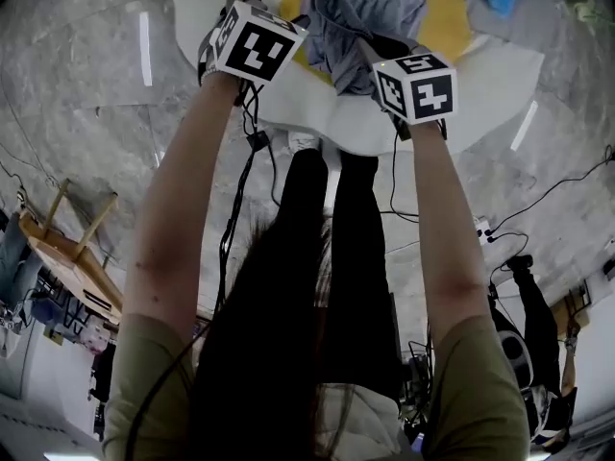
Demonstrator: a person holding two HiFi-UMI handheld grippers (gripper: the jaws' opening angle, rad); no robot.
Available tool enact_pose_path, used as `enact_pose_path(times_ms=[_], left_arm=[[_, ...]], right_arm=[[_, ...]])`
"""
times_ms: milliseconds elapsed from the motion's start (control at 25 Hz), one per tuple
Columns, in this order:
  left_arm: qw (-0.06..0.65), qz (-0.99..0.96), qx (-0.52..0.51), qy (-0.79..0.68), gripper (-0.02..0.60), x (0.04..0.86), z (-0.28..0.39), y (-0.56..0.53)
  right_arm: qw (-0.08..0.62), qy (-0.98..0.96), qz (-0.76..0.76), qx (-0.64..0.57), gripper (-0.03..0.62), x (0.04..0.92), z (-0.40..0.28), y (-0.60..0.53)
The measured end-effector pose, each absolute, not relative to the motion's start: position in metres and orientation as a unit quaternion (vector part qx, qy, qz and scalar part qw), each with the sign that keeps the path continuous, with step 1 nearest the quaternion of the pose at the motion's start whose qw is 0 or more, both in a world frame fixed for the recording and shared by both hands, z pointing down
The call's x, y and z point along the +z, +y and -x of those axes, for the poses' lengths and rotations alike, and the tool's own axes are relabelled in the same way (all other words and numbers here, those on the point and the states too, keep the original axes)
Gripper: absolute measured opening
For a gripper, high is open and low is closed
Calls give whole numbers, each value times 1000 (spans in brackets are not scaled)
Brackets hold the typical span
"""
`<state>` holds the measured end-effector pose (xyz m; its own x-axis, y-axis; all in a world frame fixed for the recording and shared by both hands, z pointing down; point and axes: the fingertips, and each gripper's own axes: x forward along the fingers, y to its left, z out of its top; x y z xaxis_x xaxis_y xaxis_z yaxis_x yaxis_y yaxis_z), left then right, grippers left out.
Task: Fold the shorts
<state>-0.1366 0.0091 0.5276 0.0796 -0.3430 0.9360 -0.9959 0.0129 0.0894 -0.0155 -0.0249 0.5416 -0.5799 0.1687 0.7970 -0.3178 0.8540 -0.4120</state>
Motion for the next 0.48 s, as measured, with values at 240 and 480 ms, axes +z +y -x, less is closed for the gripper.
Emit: enact_pose_path(times_ms=[240, 480], left_arm=[[418, -605, 388, -555, 318, 533, 115, -22], [385, -635, 411, -529, 318, 548, 95, -48]], right_arm=[[480, -832, 36, 275, 37, 536, -2, -92], [509, -823, 91, 235, 37, 538, 4, -140]])
